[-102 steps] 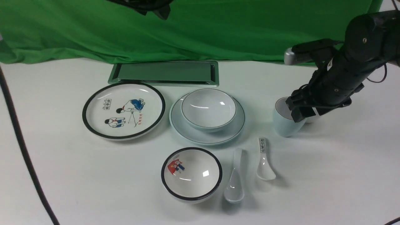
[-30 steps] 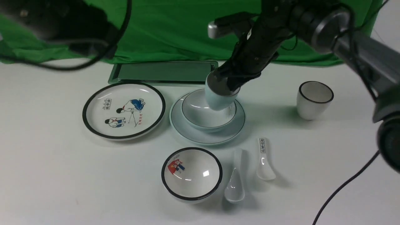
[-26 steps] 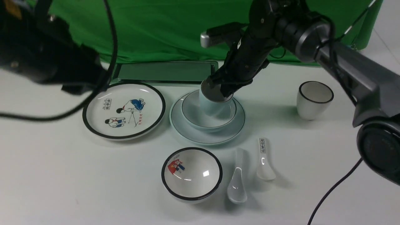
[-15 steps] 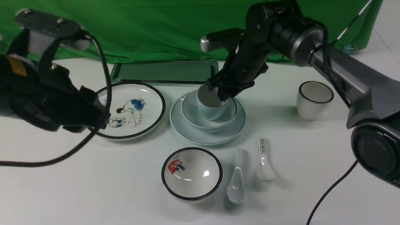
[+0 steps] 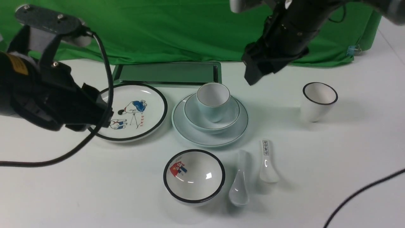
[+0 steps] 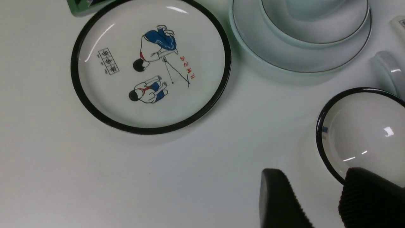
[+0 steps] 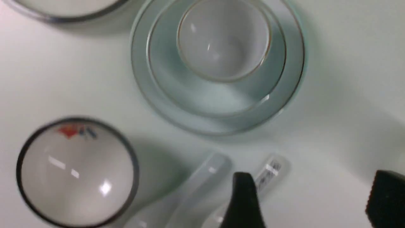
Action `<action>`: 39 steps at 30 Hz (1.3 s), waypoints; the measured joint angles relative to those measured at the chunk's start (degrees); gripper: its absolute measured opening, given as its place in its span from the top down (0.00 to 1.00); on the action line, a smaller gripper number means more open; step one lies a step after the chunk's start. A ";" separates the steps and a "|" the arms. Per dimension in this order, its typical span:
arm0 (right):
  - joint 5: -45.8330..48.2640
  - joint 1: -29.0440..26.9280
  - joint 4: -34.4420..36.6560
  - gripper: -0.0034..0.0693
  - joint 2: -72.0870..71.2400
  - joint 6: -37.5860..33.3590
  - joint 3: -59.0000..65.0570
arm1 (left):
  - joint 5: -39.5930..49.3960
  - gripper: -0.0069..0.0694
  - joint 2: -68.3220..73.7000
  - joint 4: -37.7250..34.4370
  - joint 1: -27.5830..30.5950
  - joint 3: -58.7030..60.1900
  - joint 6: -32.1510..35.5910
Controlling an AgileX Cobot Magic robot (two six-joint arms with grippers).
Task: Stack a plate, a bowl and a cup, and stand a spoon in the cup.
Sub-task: Use the right arm to grab a blue soup spoon
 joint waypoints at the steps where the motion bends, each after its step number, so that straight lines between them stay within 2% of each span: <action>1: -0.13 0.13 0.00 0.25 -0.74 0.00 0.70 | 0.21 0.59 0.00 0.01 0.00 0.00 0.00; 5: -4.93 1.83 0.00 0.25 -5.28 1.50 15.03 | 1.80 0.59 0.00 -1.37 0.00 0.00 0.00; 10: -14.64 4.35 0.00 0.25 -4.03 5.27 24.17 | 3.69 0.59 0.00 -3.97 0.00 0.00 0.80; 17: -22.62 5.31 -0.50 0.25 2.44 12.10 25.70 | 4.96 0.59 0.00 -8.02 0.00 0.00 3.57; 28: -27.05 5.31 -0.85 0.26 7.63 18.16 25.77 | 5.26 0.59 0.00 -9.91 0.00 0.00 5.23; 37: -27.78 5.31 -1.05 0.26 9.62 19.77 25.59 | 5.26 0.59 0.00 -10.31 0.00 0.00 5.25; 39: -27.24 5.31 -1.24 0.32 9.71 19.53 25.31 | 5.26 0.59 0.00 -10.31 0.00 0.00 5.25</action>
